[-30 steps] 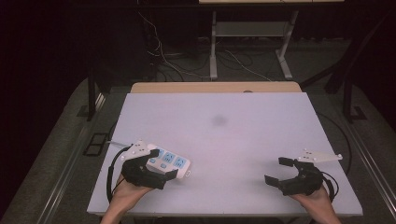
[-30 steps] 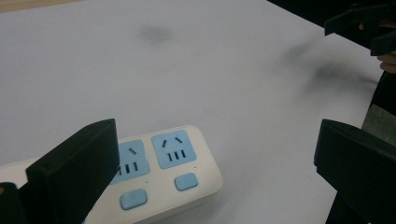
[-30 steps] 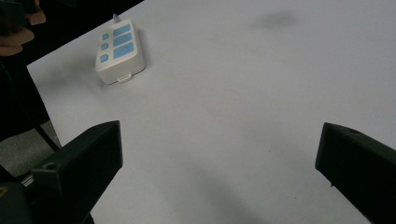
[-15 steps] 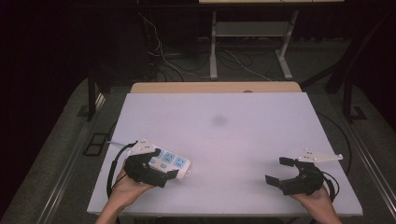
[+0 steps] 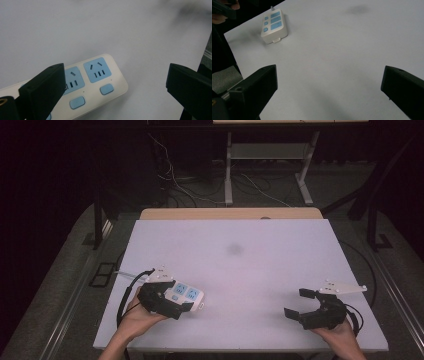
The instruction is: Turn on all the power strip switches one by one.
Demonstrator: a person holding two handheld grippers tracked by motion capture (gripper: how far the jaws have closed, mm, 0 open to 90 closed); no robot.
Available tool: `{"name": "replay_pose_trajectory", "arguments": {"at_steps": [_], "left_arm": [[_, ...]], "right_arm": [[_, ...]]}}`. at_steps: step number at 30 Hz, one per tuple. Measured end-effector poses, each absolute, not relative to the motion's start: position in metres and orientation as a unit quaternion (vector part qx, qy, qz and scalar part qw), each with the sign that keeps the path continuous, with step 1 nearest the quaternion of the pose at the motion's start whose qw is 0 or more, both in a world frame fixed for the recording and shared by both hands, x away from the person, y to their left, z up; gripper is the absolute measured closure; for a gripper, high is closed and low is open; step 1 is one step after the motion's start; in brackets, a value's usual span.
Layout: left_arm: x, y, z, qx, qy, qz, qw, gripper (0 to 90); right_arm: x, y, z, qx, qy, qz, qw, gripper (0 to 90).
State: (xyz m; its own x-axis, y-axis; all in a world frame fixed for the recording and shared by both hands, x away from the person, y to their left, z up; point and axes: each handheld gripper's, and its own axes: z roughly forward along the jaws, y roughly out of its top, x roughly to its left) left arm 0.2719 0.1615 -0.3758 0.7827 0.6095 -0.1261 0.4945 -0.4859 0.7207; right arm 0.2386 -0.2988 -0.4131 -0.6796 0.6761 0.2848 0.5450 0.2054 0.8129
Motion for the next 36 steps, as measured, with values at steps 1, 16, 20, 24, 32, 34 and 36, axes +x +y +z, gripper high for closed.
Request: {"name": "replay_pose_trajectory", "arguments": {"at_steps": [1, 16, 20, 24, 32, 34, 36], "left_arm": [[0.272, 0.161, -0.376, 0.861, 0.32, 0.072, 0.389, 2.7], [0.28, 0.156, -0.38, 0.88, 0.306, 0.075, 0.356, 33.2], [0.281, 0.157, -0.382, 0.882, 0.305, 0.071, 0.353, 48.4], [0.283, 0.157, -0.383, 0.884, 0.302, 0.059, 0.351, 61.6], [0.29, 0.157, -0.389, 0.89, 0.298, 0.039, 0.342, 89.2], [0.29, 0.155, -0.39, 0.893, 0.298, 0.034, 0.335, 89.5], [0.291, 0.154, -0.392, 0.896, 0.295, 0.033, 0.33, 89.6]], "right_arm": [[0.239, -0.299, -0.413, 0.395, 0.773, 0.491, 0.067, 0.6], [0.239, -0.299, -0.414, 0.393, 0.775, 0.49, 0.068, 0.6], [0.239, -0.299, -0.414, 0.394, 0.775, 0.49, 0.068, 0.6], [0.239, -0.299, -0.414, 0.393, 0.776, 0.489, 0.068, 0.6], [0.239, -0.299, -0.414, 0.393, 0.776, 0.489, 0.068, 0.6], [0.239, -0.299, -0.414, 0.393, 0.776, 0.488, 0.068, 0.6], [0.239, -0.3, -0.414, 0.393, 0.776, 0.488, 0.068, 0.6]]}}
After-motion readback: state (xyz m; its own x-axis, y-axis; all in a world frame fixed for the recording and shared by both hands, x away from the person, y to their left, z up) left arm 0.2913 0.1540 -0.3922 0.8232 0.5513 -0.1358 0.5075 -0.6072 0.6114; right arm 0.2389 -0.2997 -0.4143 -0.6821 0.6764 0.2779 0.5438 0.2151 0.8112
